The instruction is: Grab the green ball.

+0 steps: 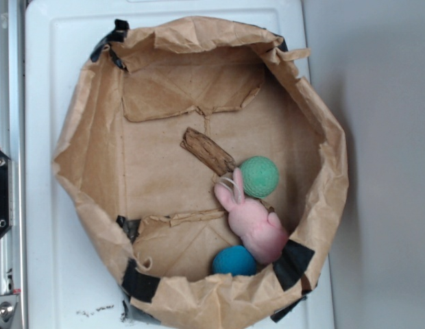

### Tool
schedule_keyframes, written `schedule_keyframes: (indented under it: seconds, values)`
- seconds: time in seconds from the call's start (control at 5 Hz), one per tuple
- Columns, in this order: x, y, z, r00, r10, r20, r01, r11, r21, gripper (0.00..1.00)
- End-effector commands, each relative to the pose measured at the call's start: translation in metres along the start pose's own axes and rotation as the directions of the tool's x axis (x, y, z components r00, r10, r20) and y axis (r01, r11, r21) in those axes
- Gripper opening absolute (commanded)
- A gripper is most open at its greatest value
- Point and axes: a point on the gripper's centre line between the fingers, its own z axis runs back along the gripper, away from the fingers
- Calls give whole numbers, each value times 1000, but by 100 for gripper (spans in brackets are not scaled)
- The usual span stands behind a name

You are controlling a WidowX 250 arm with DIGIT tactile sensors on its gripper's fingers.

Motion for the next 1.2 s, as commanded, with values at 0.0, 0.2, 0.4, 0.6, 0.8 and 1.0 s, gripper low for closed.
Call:
schedule_keyframes:
  seconds: [0.0, 0.2, 0.4, 0.6, 0.8, 1.0]
  values:
    - [0, 0, 0, 1000, 0, 0, 0, 1000, 0, 100]
    - [30, -1, -6, 998, 60, -19, -60, 998, -10, 100]
    - [28, 7, -12, 995, 92, -37, -93, 995, -28, 100]
    - [35, 9, -14, 994, 113, -4, -113, 993, -21, 100]
    - [76, 21, -23, 989, 146, 39, -144, 989, -37, 100]
    - [87, 30, -36, 986, 163, 48, -162, 987, -14, 100]
